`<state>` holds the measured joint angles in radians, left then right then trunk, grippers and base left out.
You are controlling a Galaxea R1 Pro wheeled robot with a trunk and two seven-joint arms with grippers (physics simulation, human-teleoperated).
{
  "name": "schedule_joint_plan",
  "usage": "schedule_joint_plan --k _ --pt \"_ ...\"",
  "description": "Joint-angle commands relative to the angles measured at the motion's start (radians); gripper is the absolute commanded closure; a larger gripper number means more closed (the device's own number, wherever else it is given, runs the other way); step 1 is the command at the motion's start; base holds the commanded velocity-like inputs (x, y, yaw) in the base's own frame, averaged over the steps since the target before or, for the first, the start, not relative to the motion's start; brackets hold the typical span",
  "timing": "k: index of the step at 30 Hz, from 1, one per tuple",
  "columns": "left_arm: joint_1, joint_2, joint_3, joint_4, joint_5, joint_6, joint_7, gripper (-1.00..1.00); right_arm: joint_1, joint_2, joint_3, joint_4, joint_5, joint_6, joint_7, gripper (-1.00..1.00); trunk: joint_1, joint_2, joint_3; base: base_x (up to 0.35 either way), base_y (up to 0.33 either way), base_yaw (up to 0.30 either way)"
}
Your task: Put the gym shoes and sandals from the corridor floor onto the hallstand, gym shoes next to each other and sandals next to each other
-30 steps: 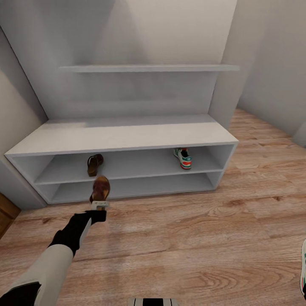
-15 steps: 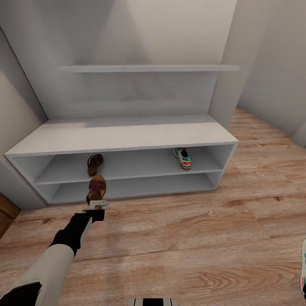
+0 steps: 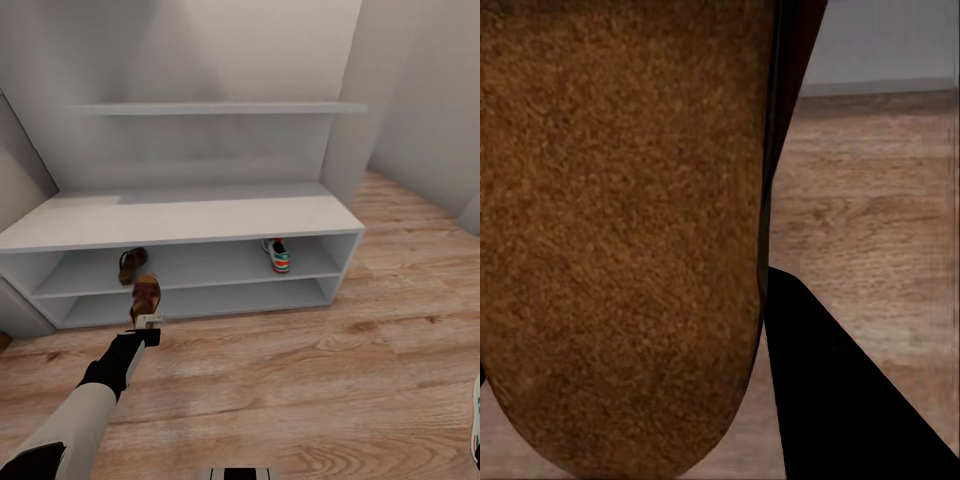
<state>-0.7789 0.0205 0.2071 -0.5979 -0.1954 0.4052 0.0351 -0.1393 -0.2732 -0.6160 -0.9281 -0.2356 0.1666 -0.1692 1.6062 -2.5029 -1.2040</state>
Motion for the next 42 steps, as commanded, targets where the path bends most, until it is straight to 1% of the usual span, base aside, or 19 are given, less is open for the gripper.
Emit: schedule_joint_plan --k 1,6,14,19,24,33,42 --pt "0.000 -0.001 0.003 -0.002 -0.012 0.006 -0.003 1.00 0.000 0.000 0.001 -0.001 -0.008 0.004 -0.004 1.00 0.000 0.000 -0.001 0.167 -0.226 0.000" --pt "0.000 -0.001 0.003 -0.002 -0.012 0.006 -0.003 1.00 0.000 0.000 0.001 -0.001 -0.008 0.004 -0.004 1.00 0.000 0.000 -0.001 0.193 -0.221 0.092" --pt "0.000 -0.001 0.003 -0.002 -0.012 0.006 -0.001 1.00 0.000 0.000 0.001 -0.001 -0.008 0.004 -0.004 1.00 0.000 0.000 -0.001 0.240 -0.185 0.246" --pt "0.000 0.001 0.004 -0.003 -0.012 0.006 -0.001 1.00 0.000 0.000 0.001 -0.001 -0.008 0.004 -0.004 1.00 0.000 0.000 -0.001 0.279 -0.072 0.275" --pt "0.000 0.001 0.005 -0.003 -0.011 0.006 -0.001 1.00 0.000 0.000 0.001 -0.001 -0.008 0.004 -0.004 1.00 0.000 0.000 -0.001 0.091 -0.012 0.230" --pt "0.000 0.000 0.003 -0.003 -0.012 0.006 -0.002 1.00 0.000 0.000 0.001 -0.001 -0.008 0.004 -0.004 1.00 0.000 0.000 -0.001 0.028 -0.010 0.035" --pt "0.000 0.001 0.003 -0.003 -0.012 0.006 -0.003 1.00 0.000 0.000 0.001 -0.001 -0.008 0.004 -0.004 1.00 0.000 0.000 -0.001 0.186 -0.131 -0.033"
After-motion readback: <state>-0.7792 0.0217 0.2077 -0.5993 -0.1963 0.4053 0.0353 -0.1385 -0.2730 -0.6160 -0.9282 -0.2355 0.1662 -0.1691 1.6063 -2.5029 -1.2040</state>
